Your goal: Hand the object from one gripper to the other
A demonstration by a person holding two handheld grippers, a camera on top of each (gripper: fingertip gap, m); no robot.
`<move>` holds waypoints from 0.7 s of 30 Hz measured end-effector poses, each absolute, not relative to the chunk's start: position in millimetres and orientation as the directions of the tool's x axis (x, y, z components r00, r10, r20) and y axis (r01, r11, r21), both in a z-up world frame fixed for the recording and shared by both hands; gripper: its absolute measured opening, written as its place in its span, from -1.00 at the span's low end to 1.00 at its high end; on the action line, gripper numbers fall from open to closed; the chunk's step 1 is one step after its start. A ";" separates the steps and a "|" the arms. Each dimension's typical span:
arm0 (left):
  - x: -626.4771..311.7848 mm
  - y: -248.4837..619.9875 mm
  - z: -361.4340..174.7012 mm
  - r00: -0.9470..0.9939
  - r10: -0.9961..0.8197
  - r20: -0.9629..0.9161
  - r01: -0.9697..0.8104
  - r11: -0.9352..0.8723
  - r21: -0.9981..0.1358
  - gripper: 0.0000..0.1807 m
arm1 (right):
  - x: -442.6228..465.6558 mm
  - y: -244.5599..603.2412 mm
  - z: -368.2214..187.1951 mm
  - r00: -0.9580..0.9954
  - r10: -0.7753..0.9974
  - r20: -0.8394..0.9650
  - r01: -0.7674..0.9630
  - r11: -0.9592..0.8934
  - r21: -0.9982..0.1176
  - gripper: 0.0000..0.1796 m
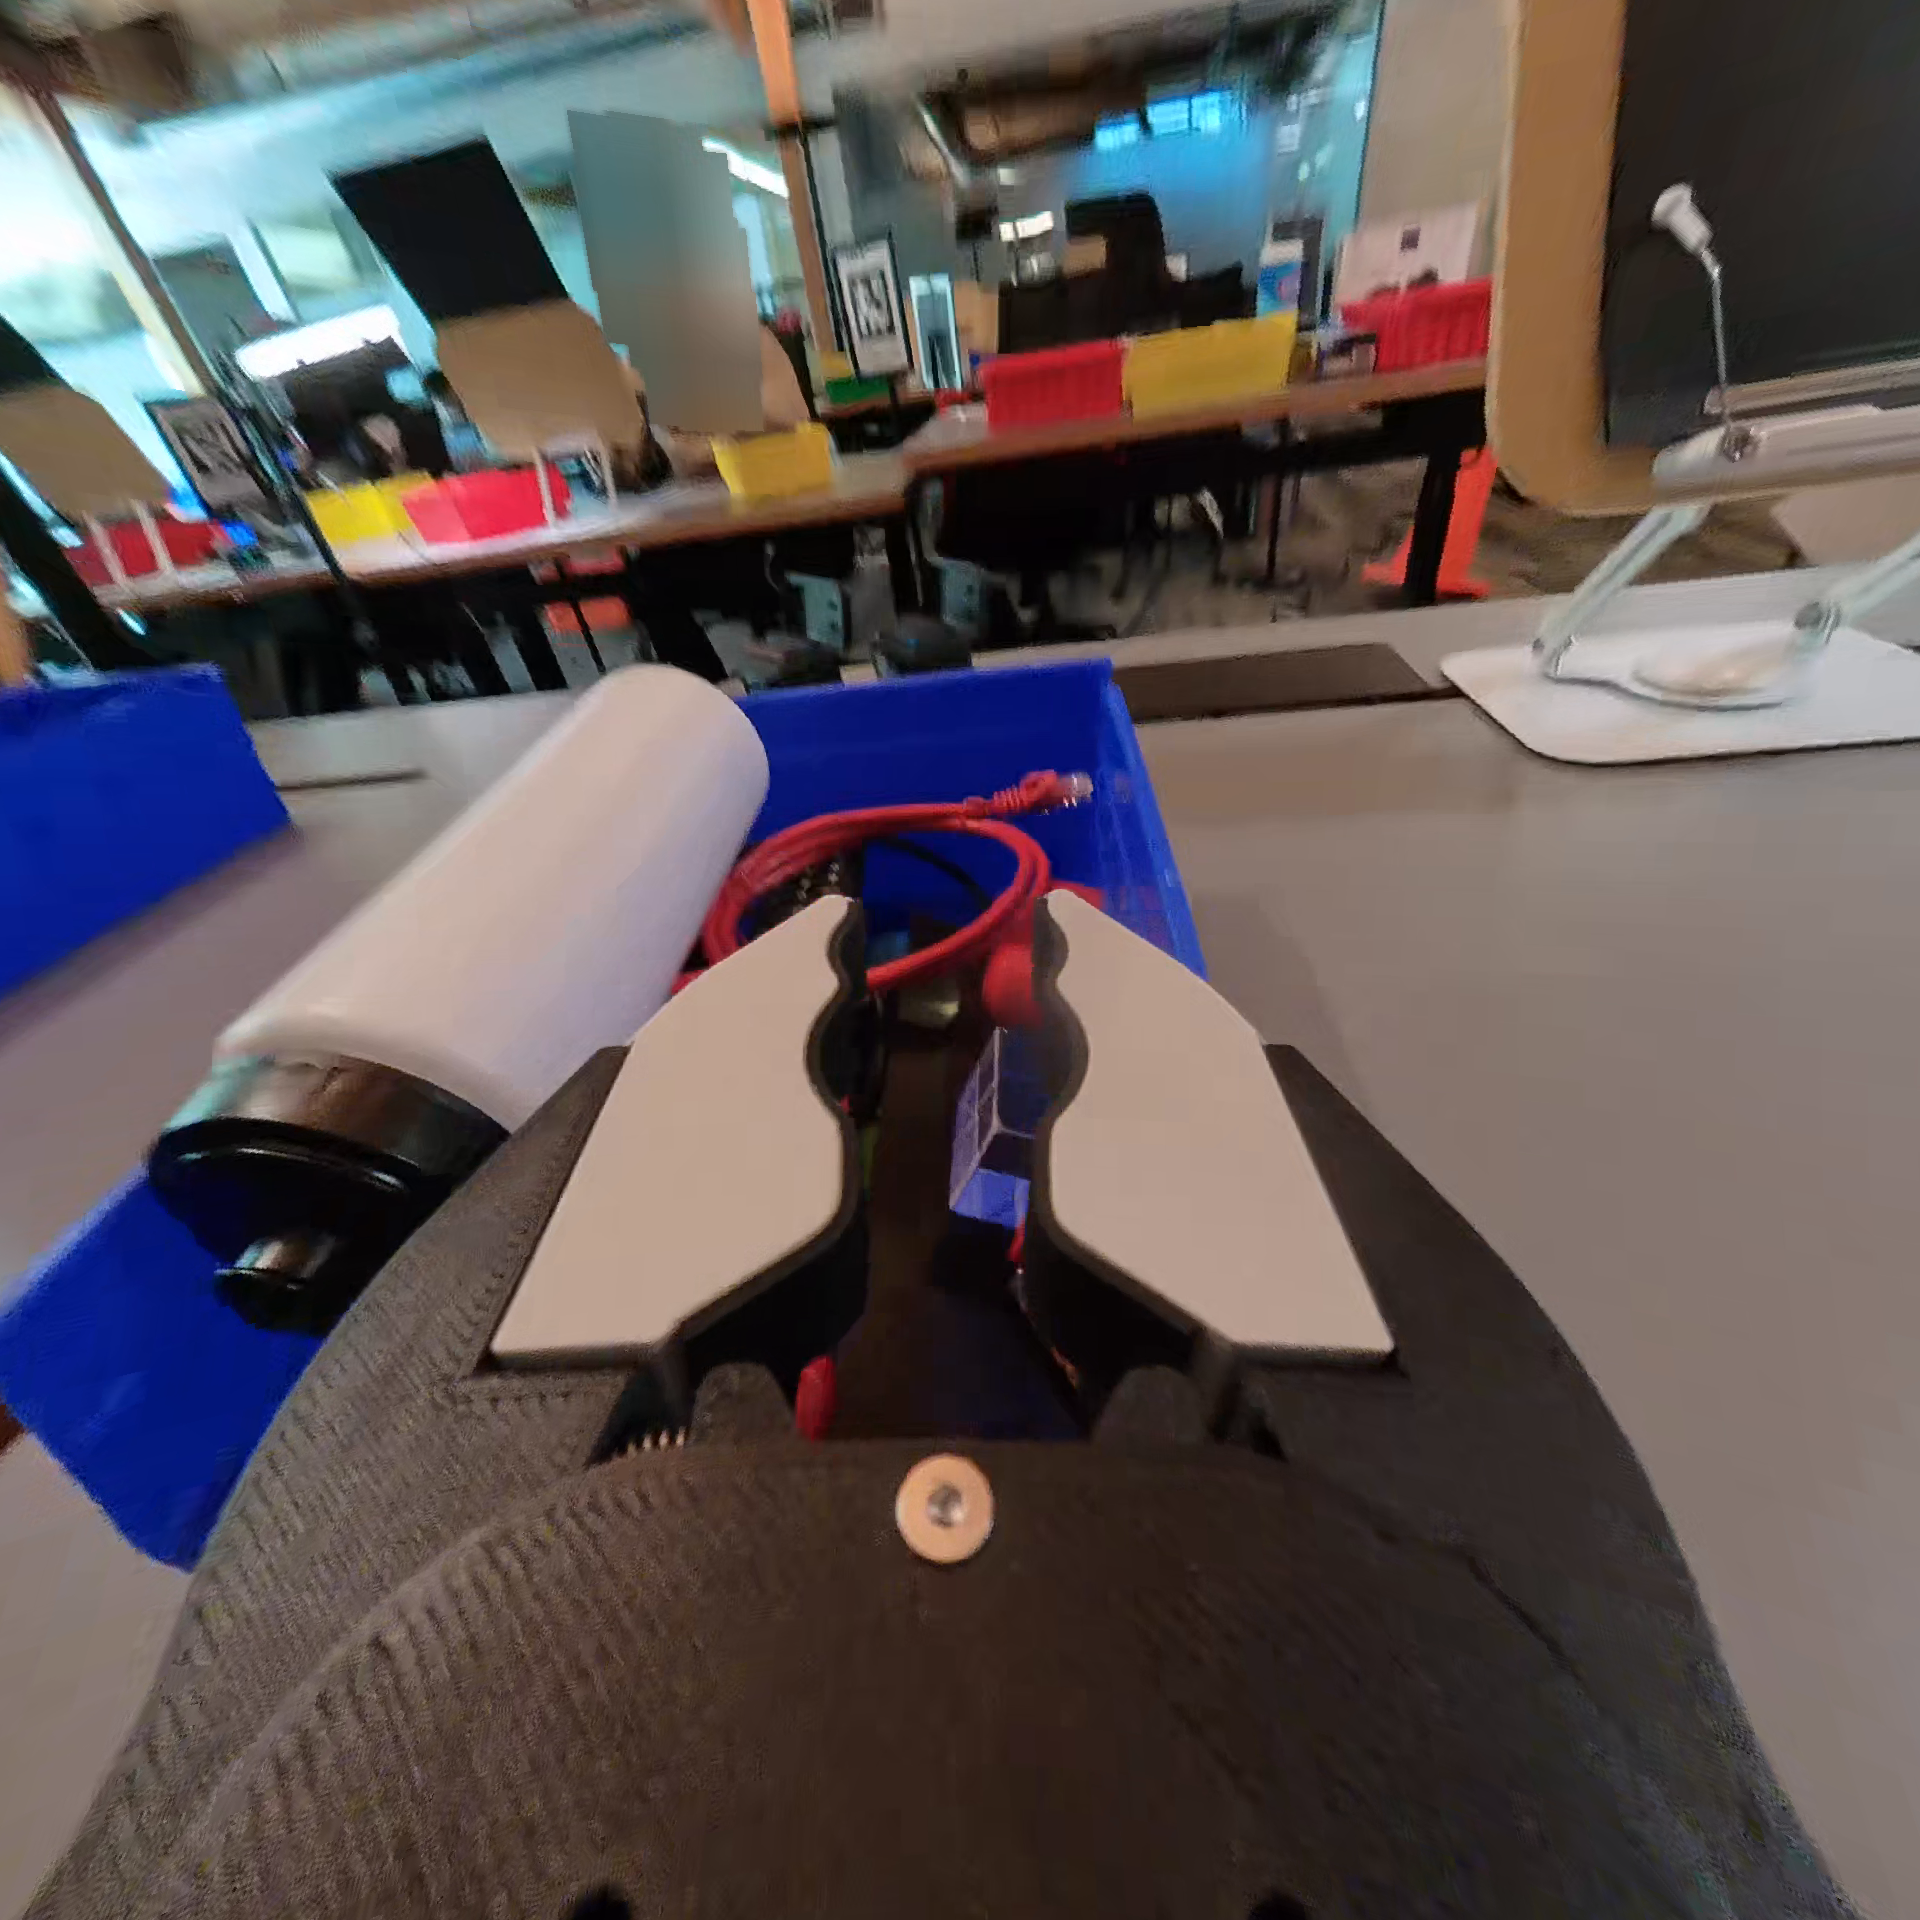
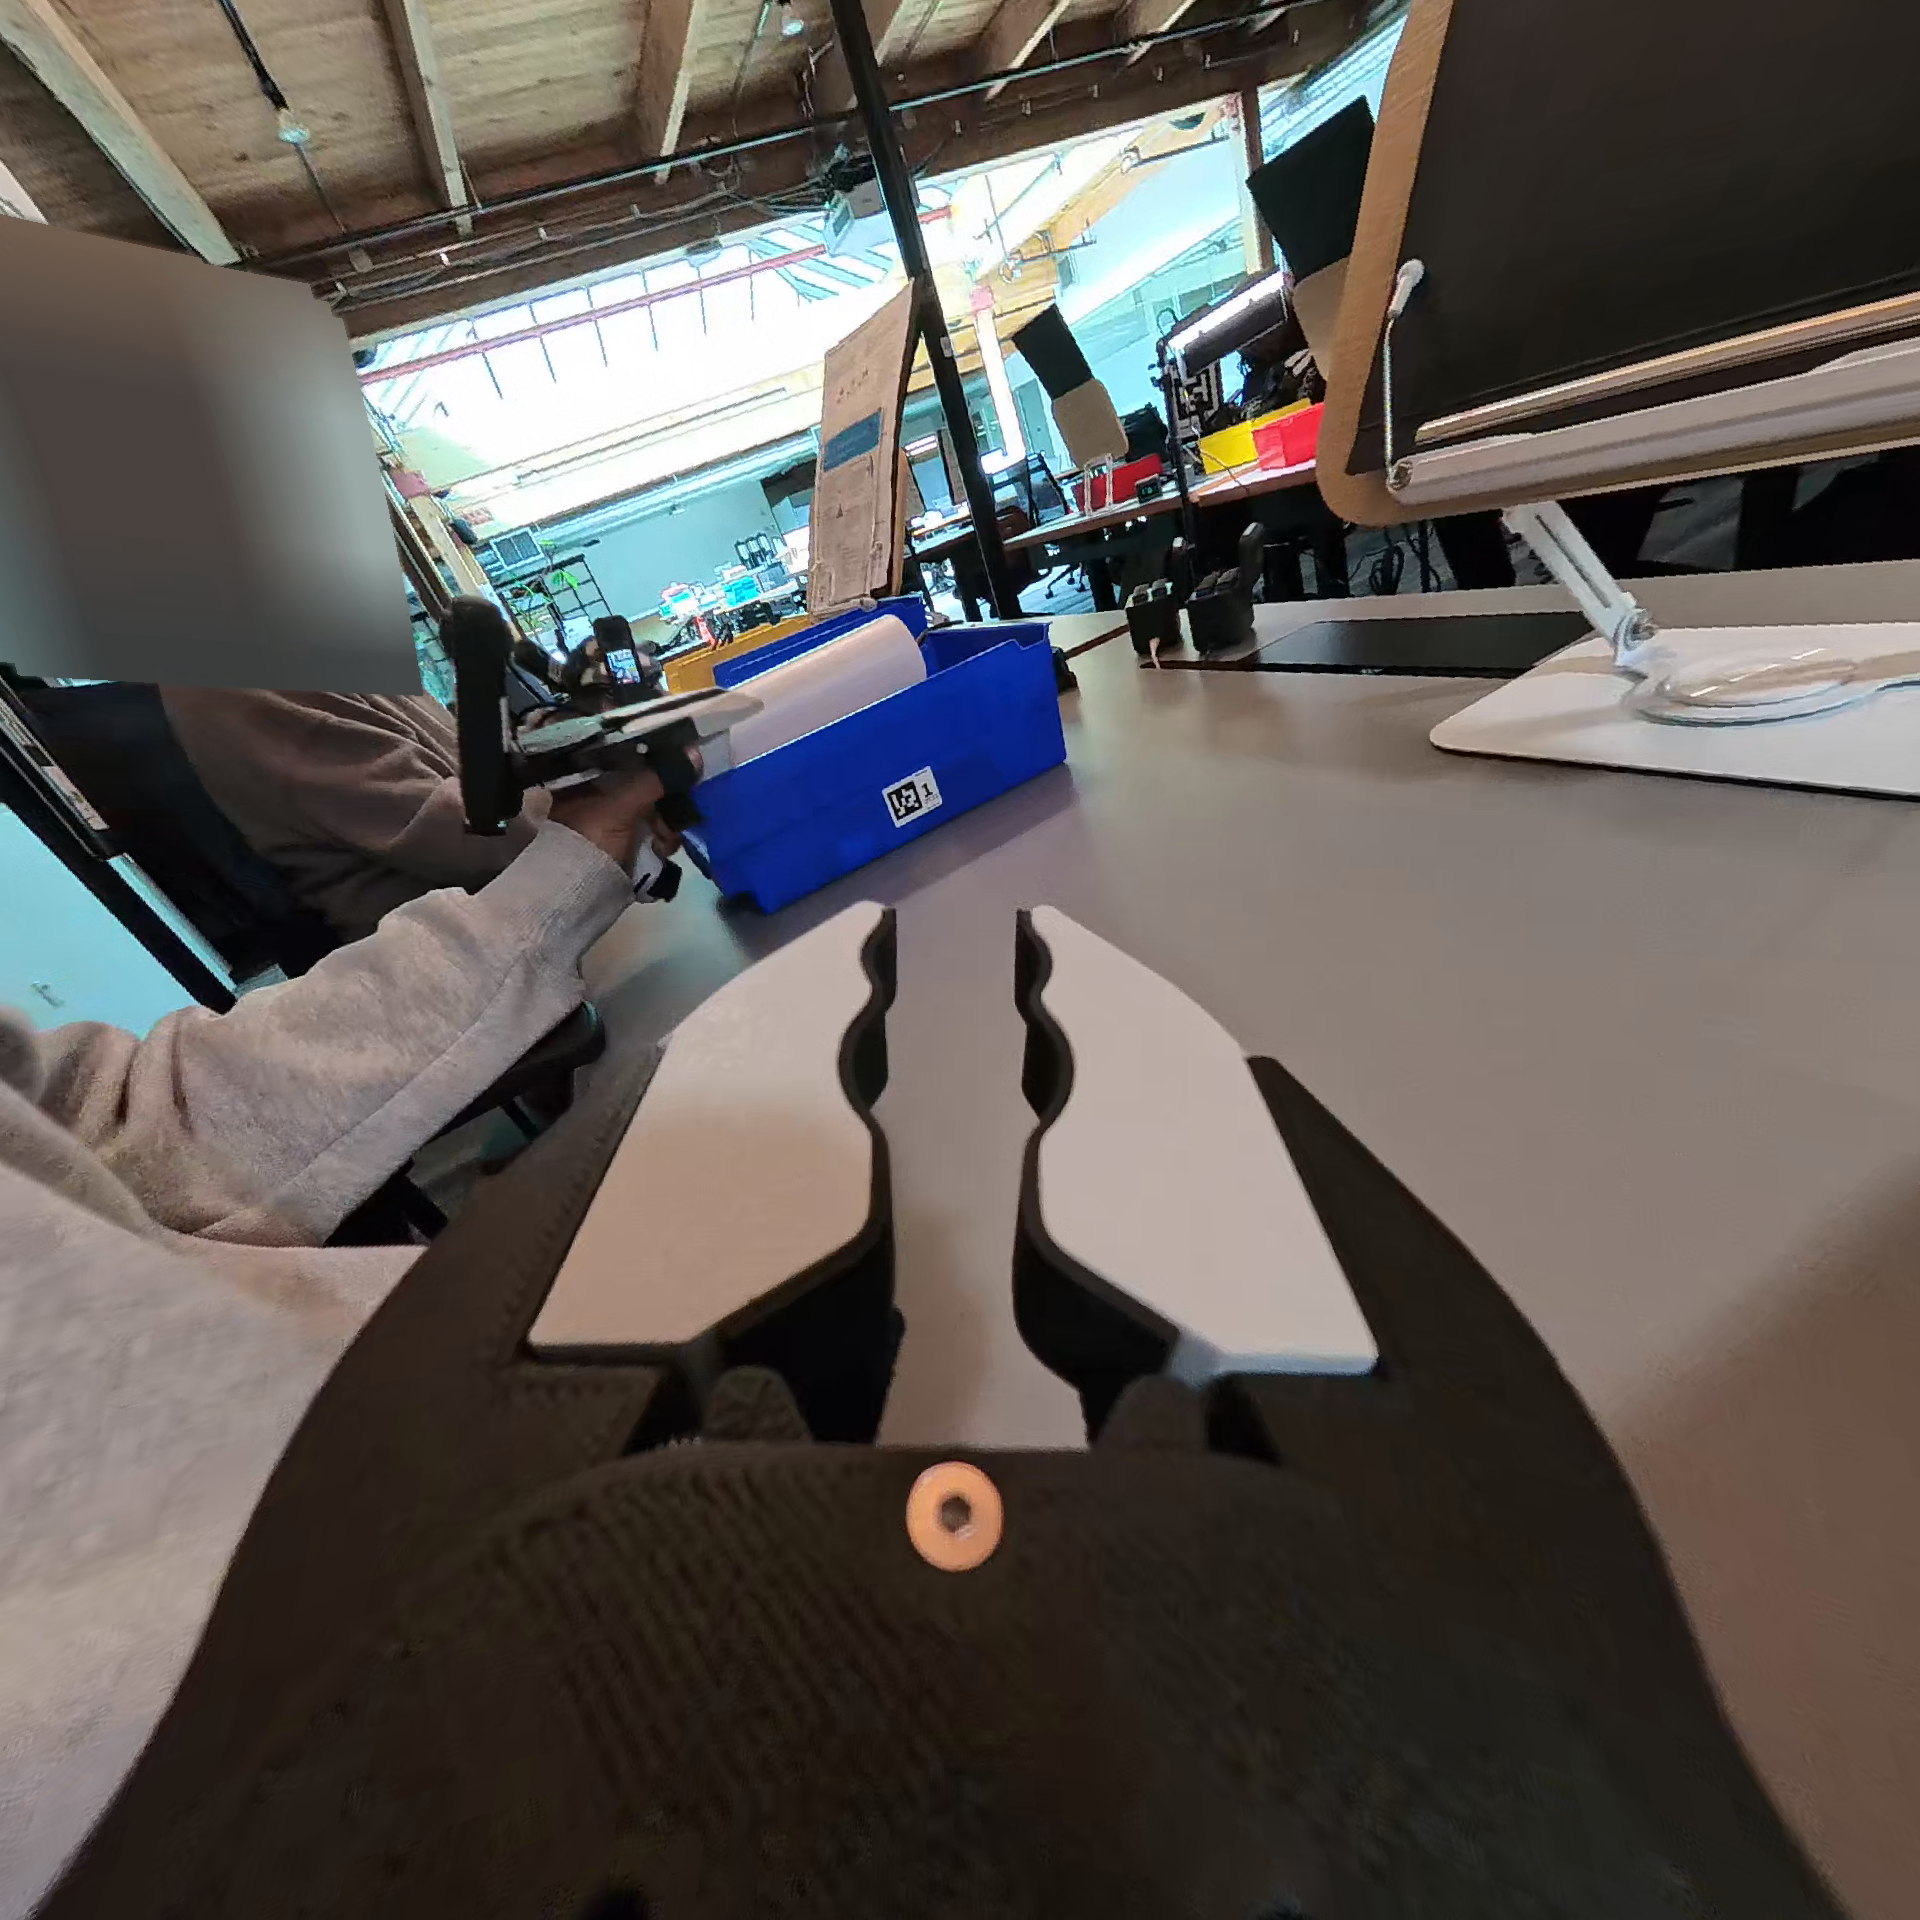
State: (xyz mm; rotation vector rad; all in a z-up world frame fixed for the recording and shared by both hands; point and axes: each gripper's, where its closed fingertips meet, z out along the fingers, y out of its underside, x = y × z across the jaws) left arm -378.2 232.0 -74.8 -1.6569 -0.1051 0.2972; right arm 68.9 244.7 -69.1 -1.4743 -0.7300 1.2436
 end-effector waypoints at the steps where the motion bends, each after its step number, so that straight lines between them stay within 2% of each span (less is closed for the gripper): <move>1: -376.6 233.5 -76.1 0.966 0.231 -0.117 -0.092 -0.117 -0.989 -0.68 | 68.3 244.6 -69.9 0.284 0.902 -0.325 -0.155 -0.291 -0.944 -0.75; 7: -375.8 214.5 -62.3 0.946 0.254 -0.202 -0.197 -0.045 -0.979 -0.83 | 72.2 233.0 -72.1 0.283 0.879 -0.384 -0.187 -0.342 -0.921 -0.76; 13: -403.8 193.4 -61.4 0.926 0.357 -0.125 -0.137 0.007 -0.991 -0.74 | 72.9 229.3 -77.3 0.317 0.862 -0.395 -0.178 -0.355 -0.918 -0.76; 18: -440.6 162.5 -49.3 0.875 0.484 0.006 -0.067 0.133 -0.989 -0.33 | 61.6 219.9 -89.3 0.289 0.866 -0.407 -0.109 -0.393 -0.913 -0.75; 21: -456.9 168.4 -66.3 0.865 0.500 -0.037 -0.065 0.038 -0.997 -0.03 | 59.2 219.1 -89.6 0.277 0.867 -0.415 -0.110 -0.400 -0.910 -0.75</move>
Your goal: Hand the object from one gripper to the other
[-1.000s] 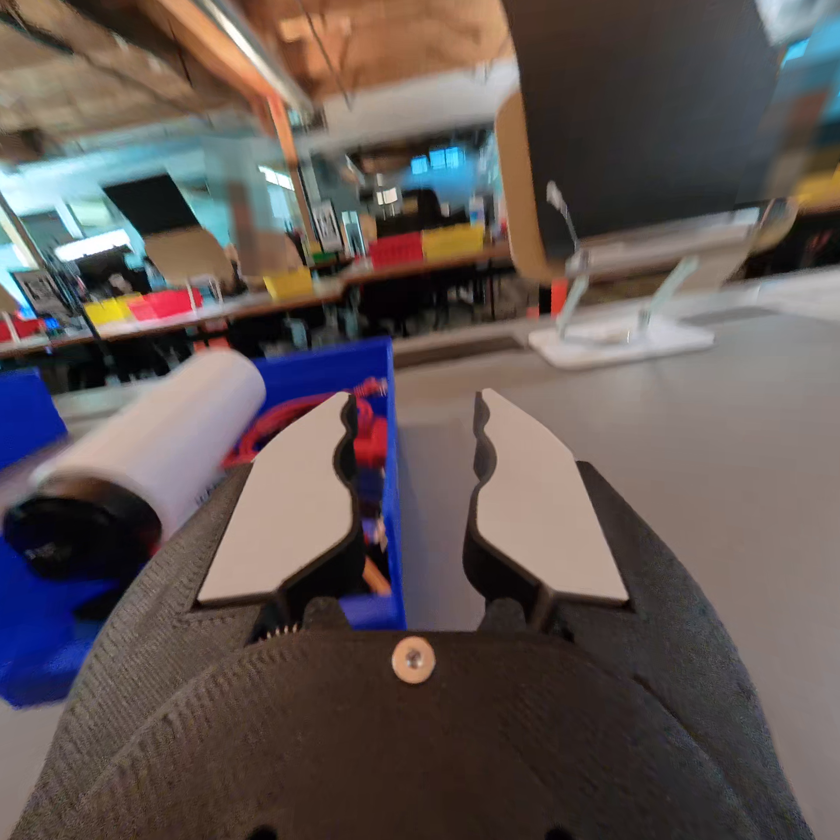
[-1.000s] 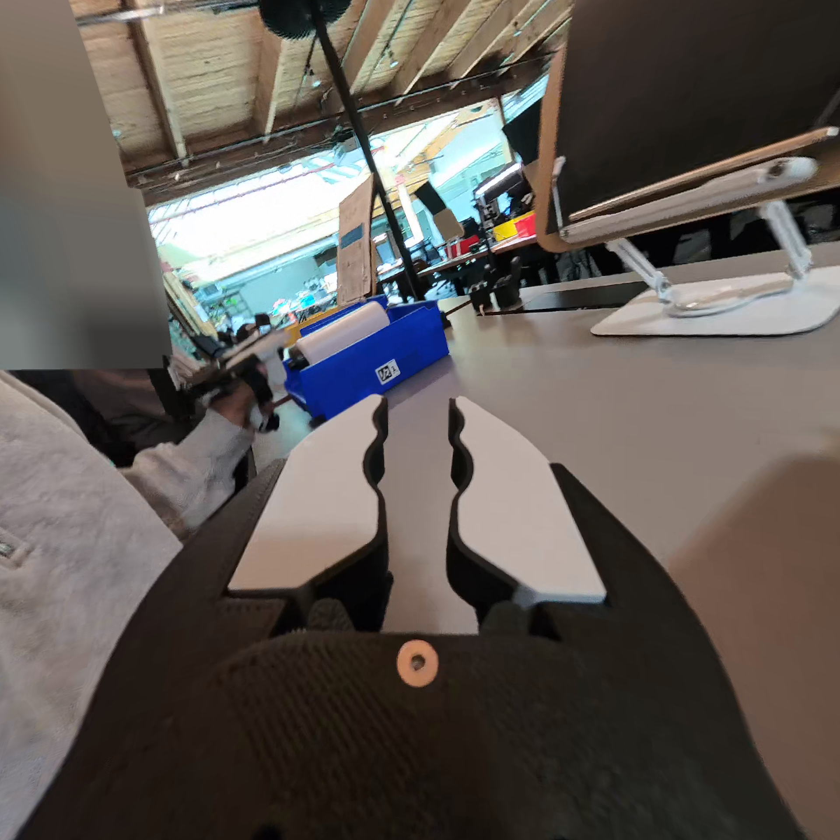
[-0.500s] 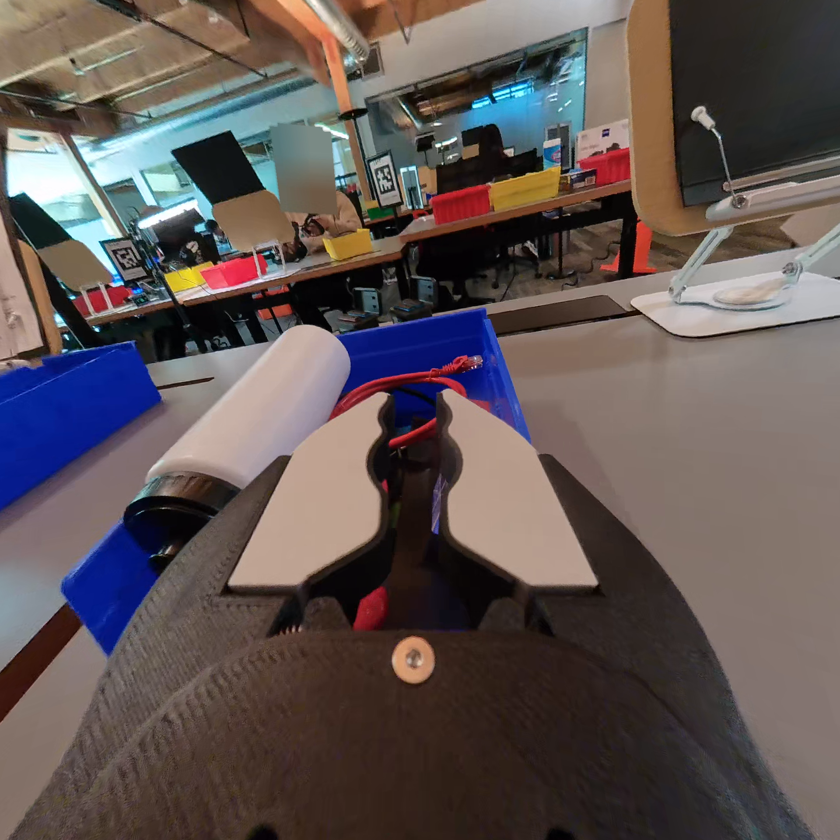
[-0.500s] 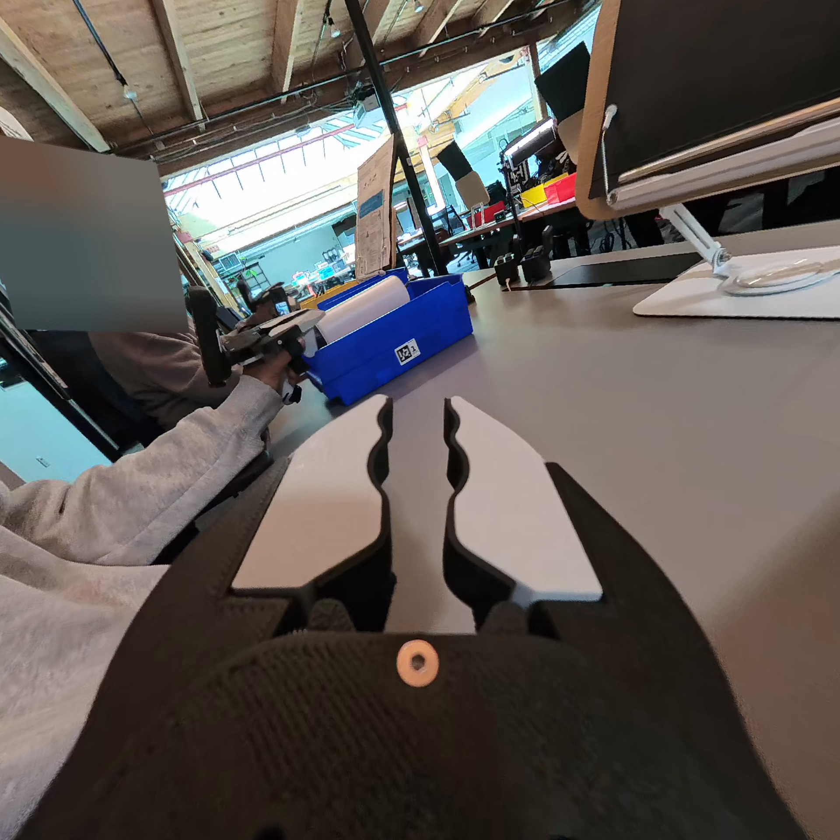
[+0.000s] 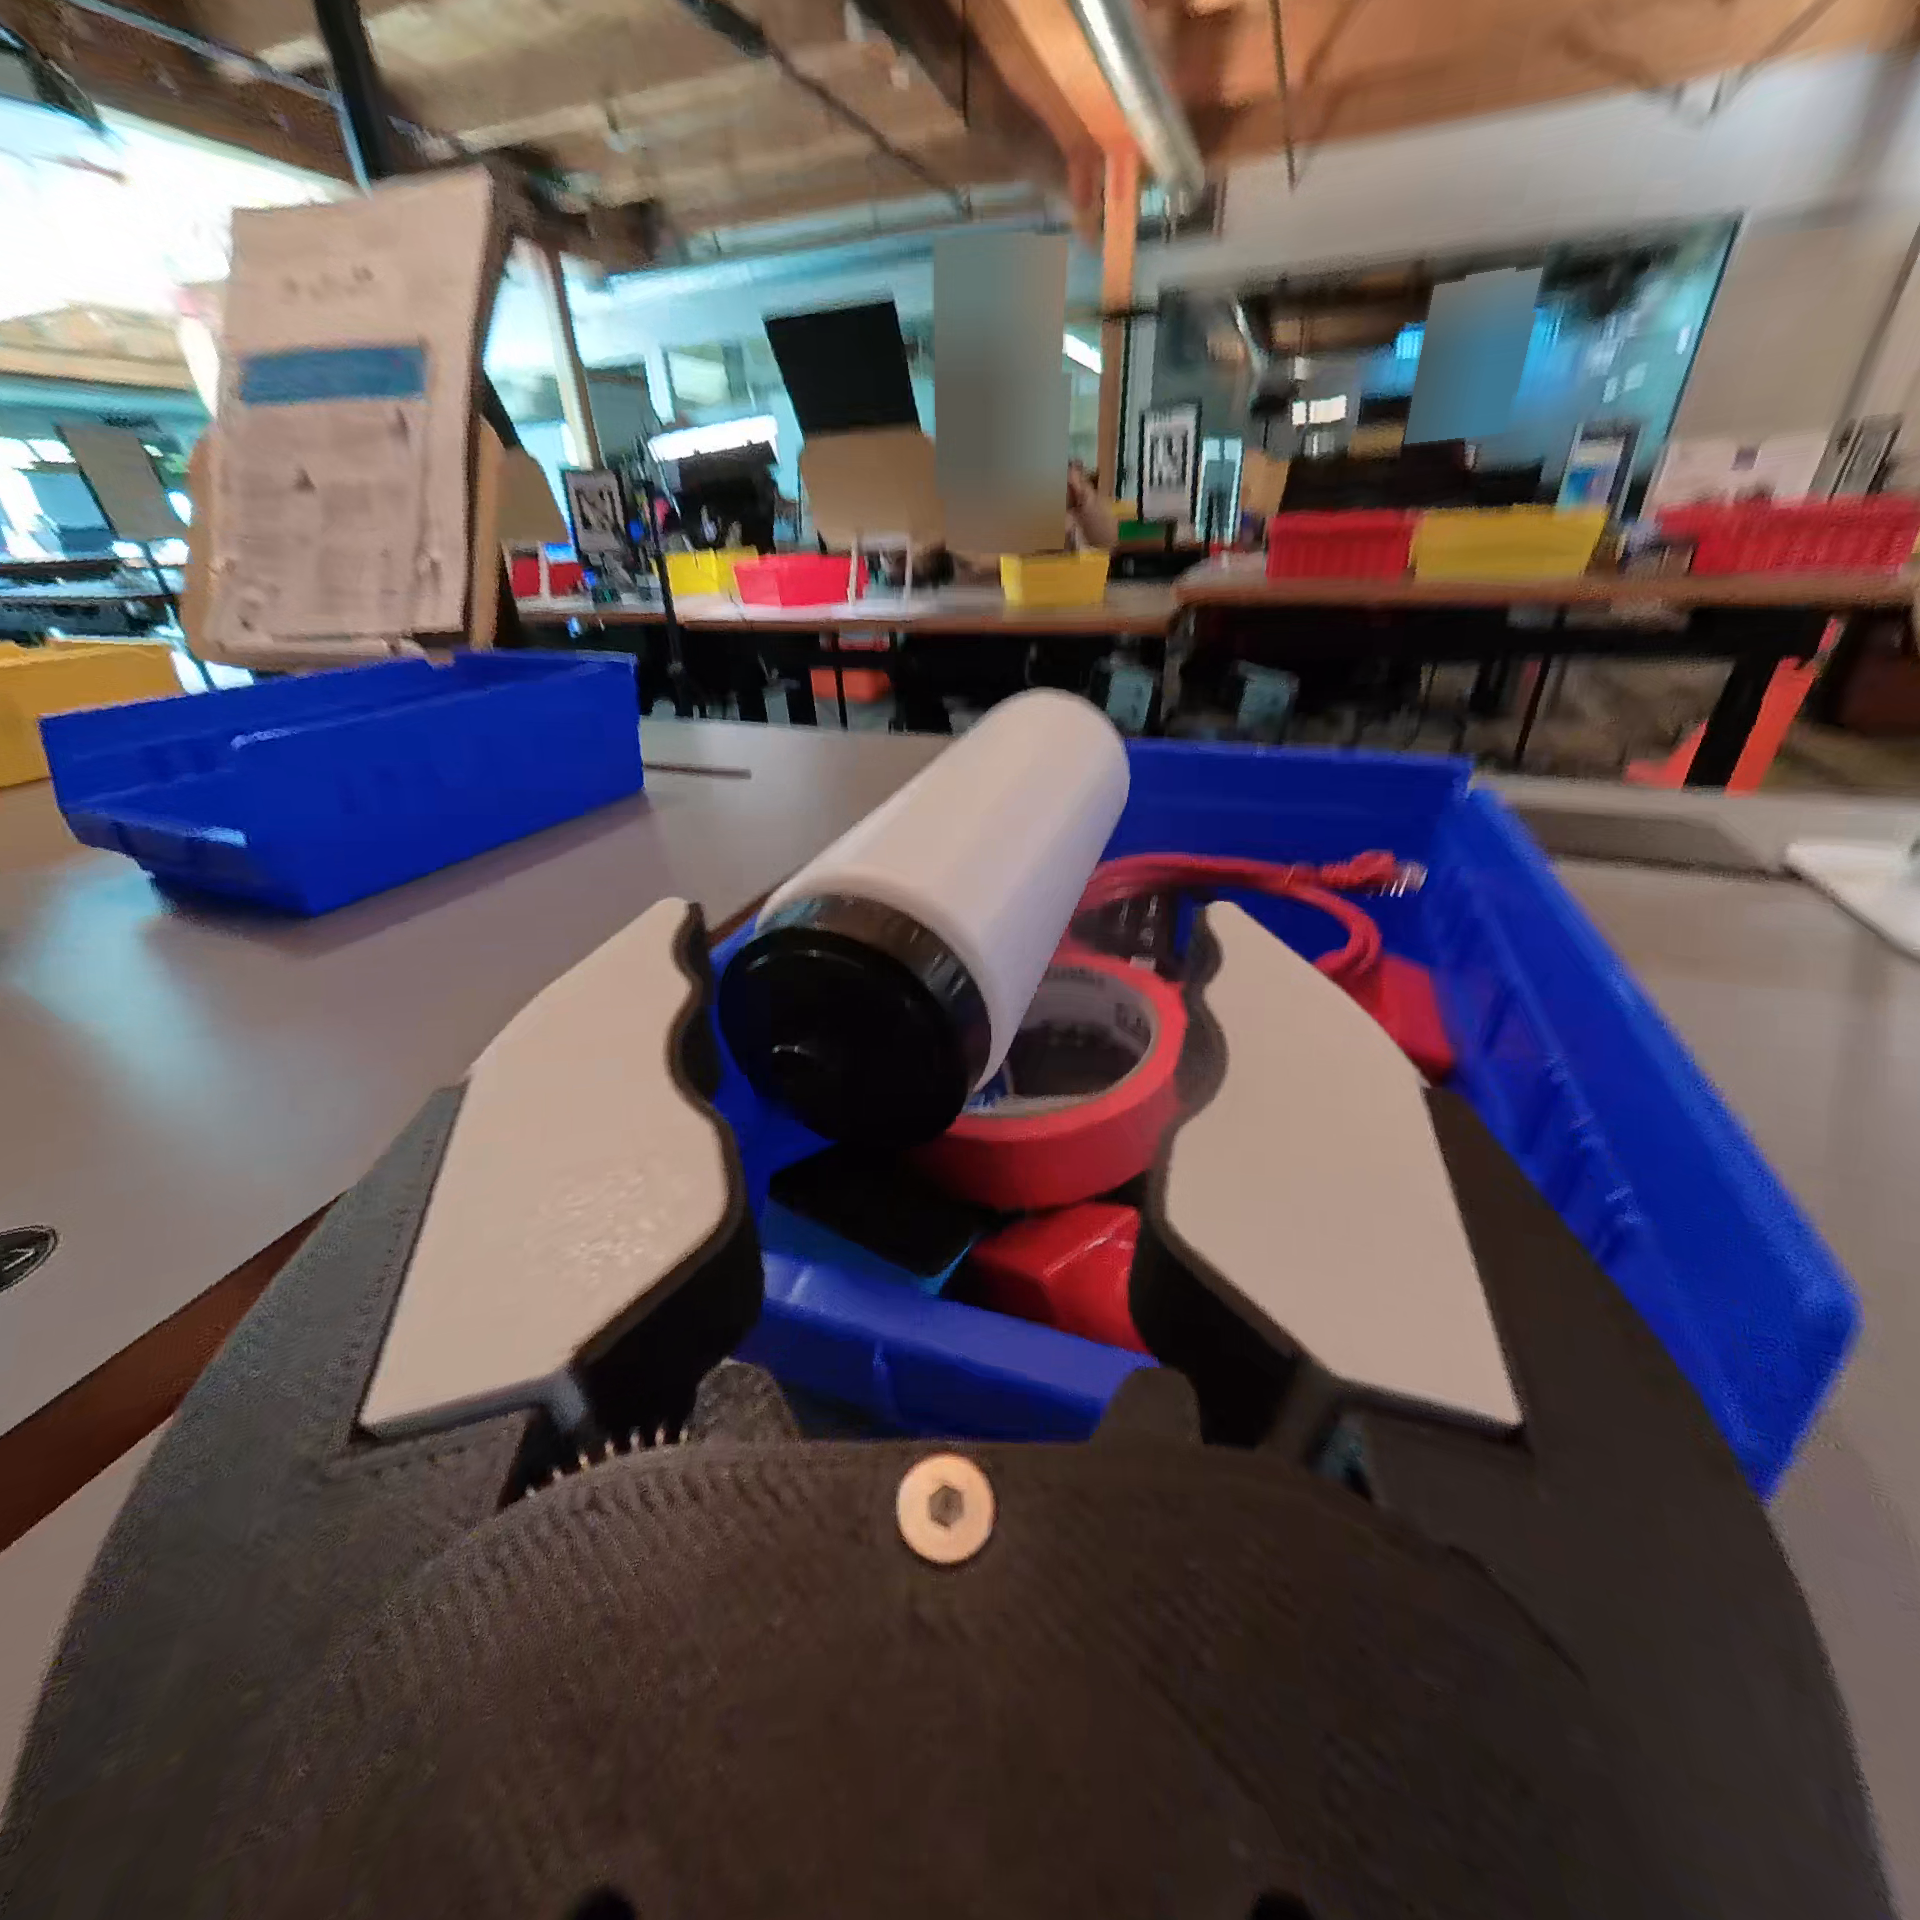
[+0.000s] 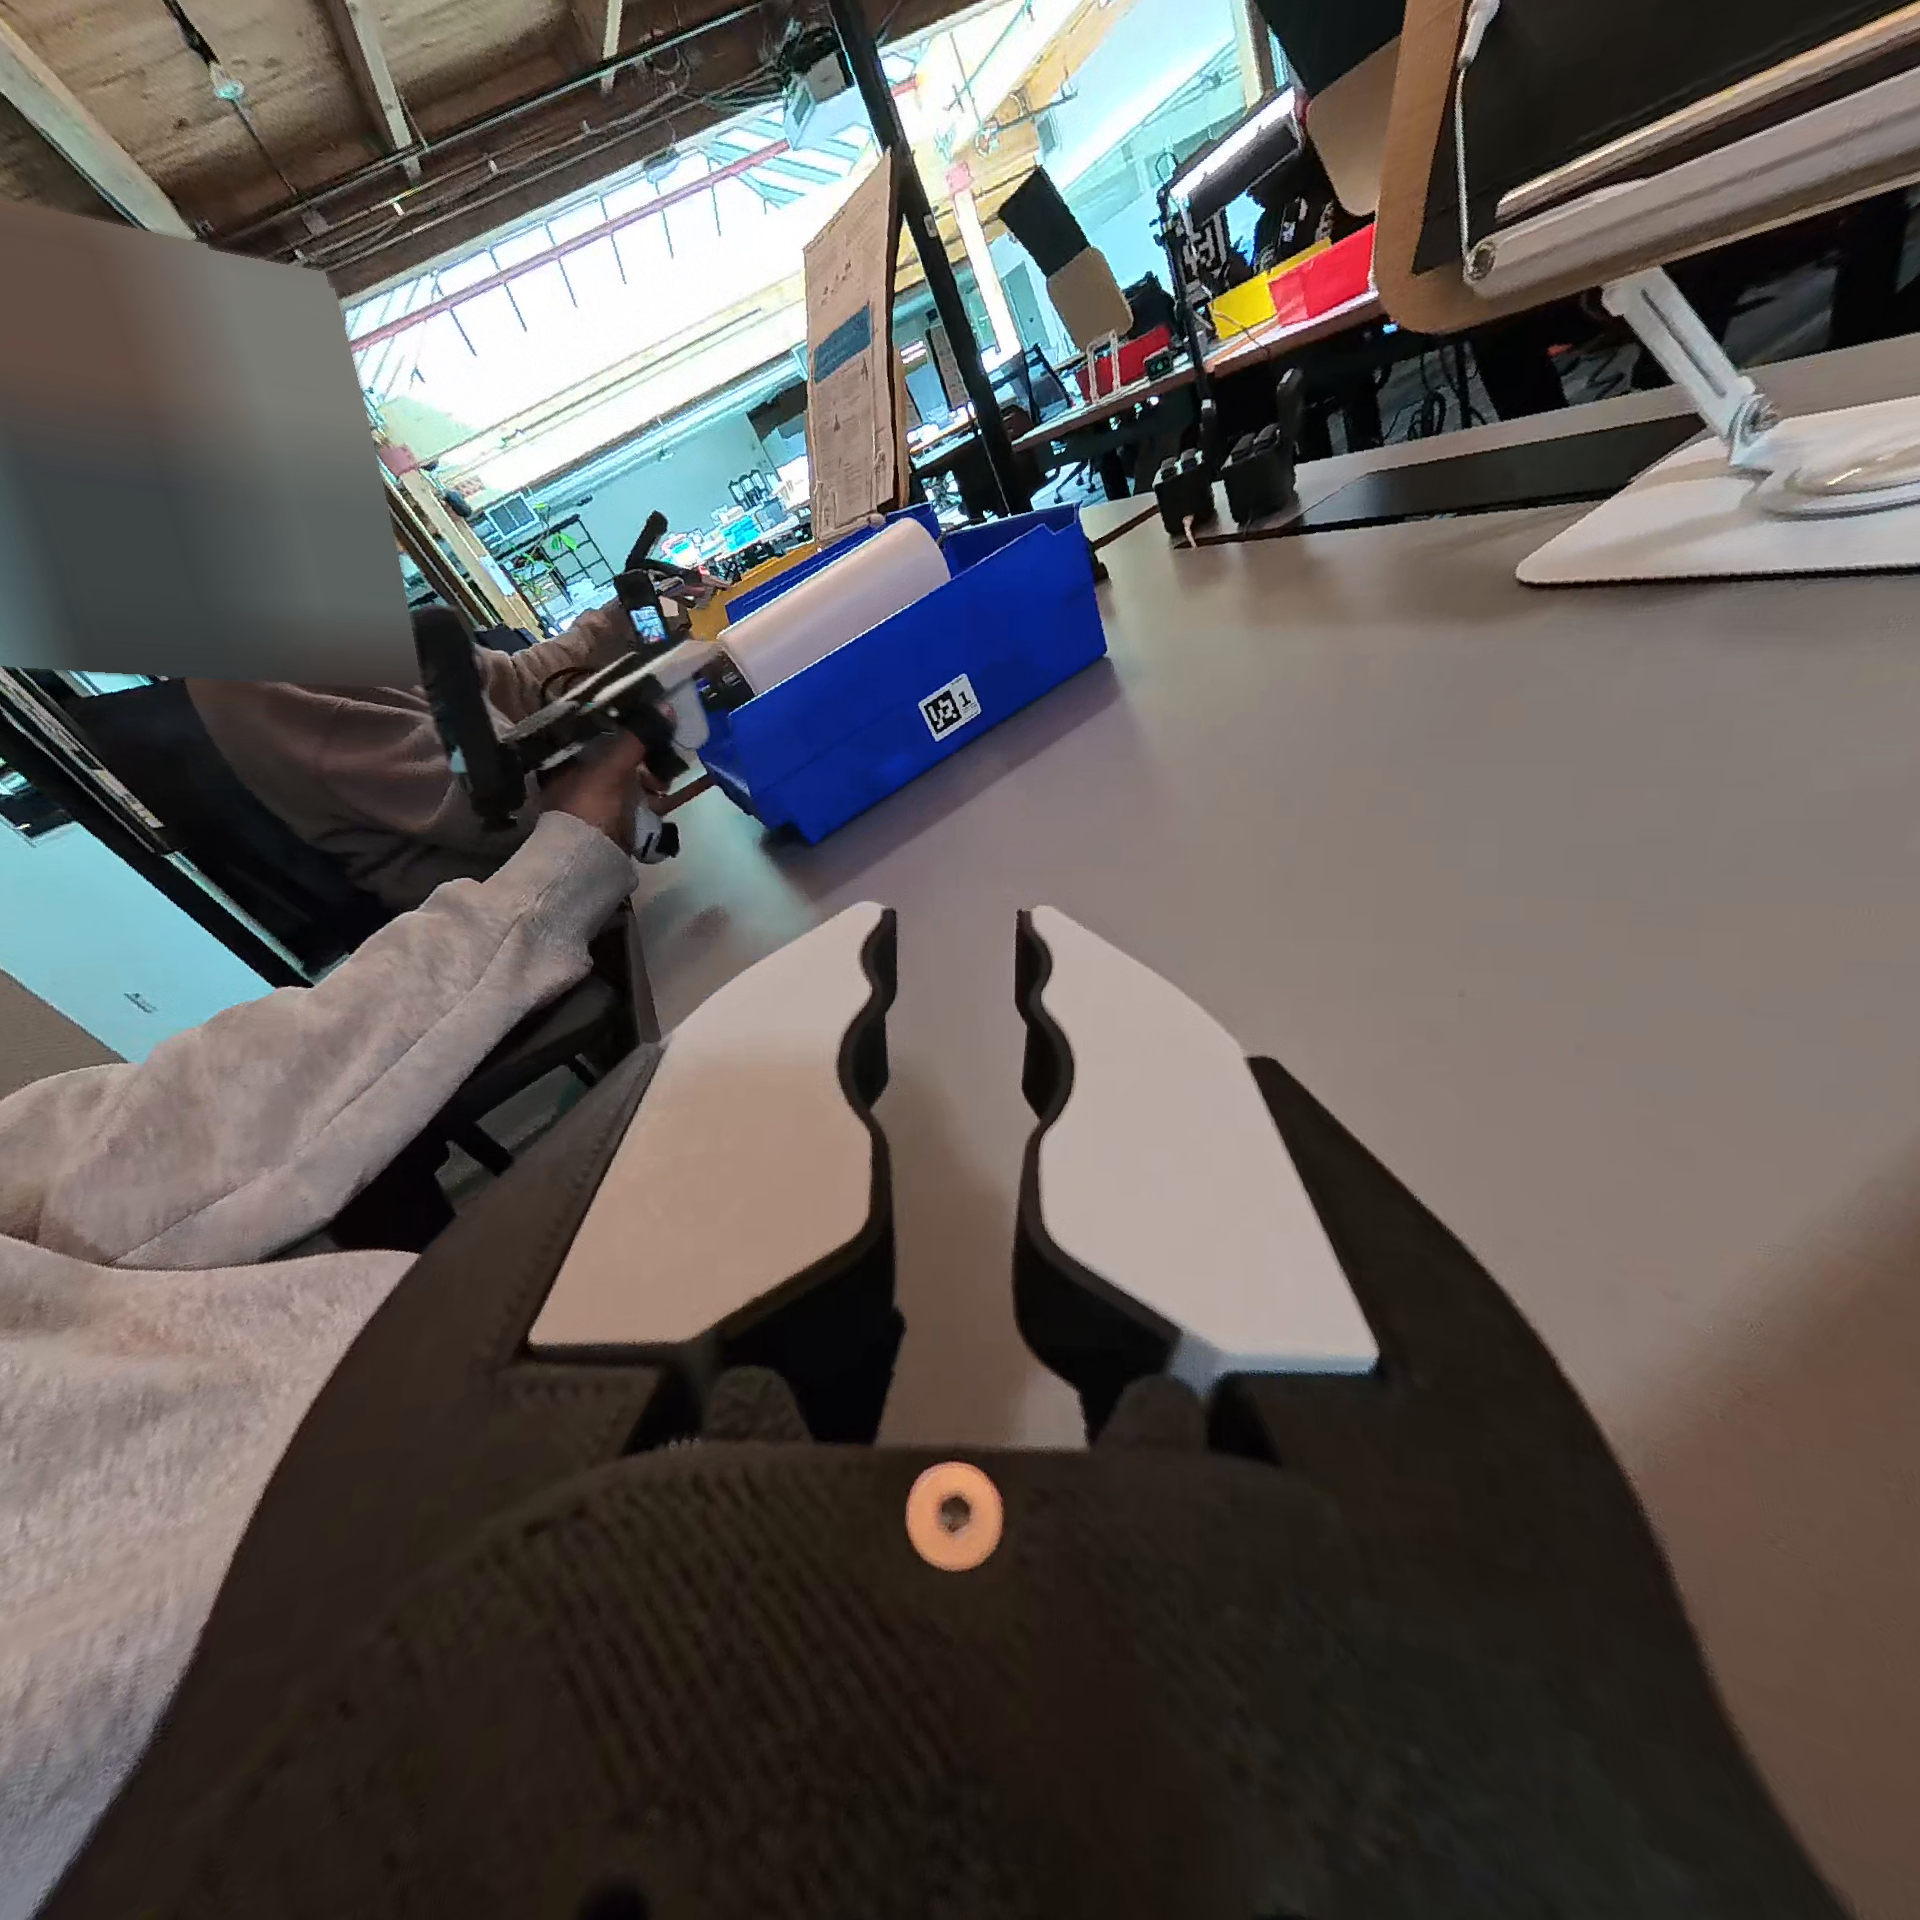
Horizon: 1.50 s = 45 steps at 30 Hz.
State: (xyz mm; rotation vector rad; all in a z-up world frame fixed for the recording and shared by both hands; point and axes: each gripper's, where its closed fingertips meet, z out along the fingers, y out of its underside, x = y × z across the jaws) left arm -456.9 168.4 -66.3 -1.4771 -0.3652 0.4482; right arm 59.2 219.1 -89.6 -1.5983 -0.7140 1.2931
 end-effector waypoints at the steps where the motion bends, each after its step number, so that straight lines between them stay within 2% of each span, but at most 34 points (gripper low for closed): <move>1: -462.0 173.0 -75.0 0.864 0.499 -0.065 -0.065 -0.018 -0.998 0.07 | 58.6 219.1 -90.5 0.271 0.864 -0.424 -0.109 -0.410 -0.905 -0.75; 3: -473.2 178.7 -86.3 0.853 0.508 -0.118 -0.080 -0.096 -0.992 0.19 | 58.7 220.5 -91.0 0.259 0.855 -0.449 -0.120 -0.432 -0.894 -0.75; 5: -481.5 184.1 -89.6 0.856 0.492 -0.161 -0.108 -0.134 -0.985 0.19 | 60.0 222.9 -89.3 0.247 0.843 -0.478 -0.145 -0.456 -0.878 -0.75; 13: -476.6 206.6 -90.2 0.965 0.197 -0.176 -0.129 -0.228 -0.965 0.23 | 68.8 236.5 -87.5 0.185 0.761 -0.622 -0.256 -0.574 -0.778 -0.72; 17: -484.7 212.4 -95.4 0.926 0.231 -0.297 -0.202 -0.361 -0.910 0.18 | 70.6 239.6 -84.2 0.122 0.713 -0.690 -0.304 -0.635 -0.710 -0.65; 21: -483.1 216.6 -112.9 0.883 0.207 -0.422 -0.278 -0.493 -0.824 0.21 | 66.0 235.3 -84.1 0.111 0.718 -0.687 -0.286 -0.639 -0.714 -0.64; 24: -469.5 217.0 -100.2 0.892 0.172 -0.418 -0.323 -0.404 -0.856 0.00 | 61.8 230.8 -85.2 0.123 0.740 -0.662 -0.256 -0.621 -0.741 -0.64; 26: -449.8 215.9 -83.4 0.934 0.096 -0.345 -0.306 -0.286 -0.908 -0.34 | 59.8 228.7 -86.2 0.125 0.747 -0.654 -0.241 -0.616 -0.750 -0.64; 27: -448.4 214.7 -76.6 0.944 0.104 -0.312 -0.279 -0.248 -0.928 -0.34 | 59.3 228.1 -86.4 0.123 0.747 -0.653 -0.238 -0.617 -0.750 -0.64; 31: -469.0 215.6 -86.7 0.928 0.227 -0.297 -0.223 -0.299 -0.928 0.31 | 61.6 229.5 -85.5 0.118 0.737 -0.666 -0.253 -0.626 -0.738 -0.65; 32: -467.1 218.5 -95.8 0.935 0.216 -0.282 -0.203 -0.325 -0.923 0.34 | 62.7 230.6 -85.3 0.116 0.732 -0.671 -0.261 -0.630 -0.732 -0.65; 36: -441.3 233.6 -130.1 0.967 0.101 -0.234 -0.167 -0.441 -0.882 0.34 | 64.7 233.5 -85.9 0.111 0.713 -0.692 -0.276 -0.647 -0.711 -0.65; 38: -442.9 234.4 -141.5 0.953 0.117 -0.279 -0.178 -0.531 -0.829 0.14 | 64.5 233.9 -86.6 0.113 0.710 -0.695 -0.276 -0.649 -0.709 -0.65; 39: -444.2 234.9 -142.9 0.943 0.128 -0.308 -0.191 -0.548 -0.814 0.14 | 64.3 233.8 -87.0 0.114 0.710 -0.695 -0.274 -0.650 -0.709 -0.65; 42: -444.9 234.8 -143.1 0.931 0.140 -0.337 -0.204 -0.566 -0.799 0.08 | 63.8 233.4 -87.8 0.115 0.710 -0.695 -0.269 -0.652 -0.709 -0.65; 45: -442.1 235.6 -134.9 0.940 0.144 -0.308 -0.192 -0.521 -0.832 0.07 | 64.0 233.7 -88.2 0.114 0.706 -0.699 -0.269 -0.655 -0.706 -0.65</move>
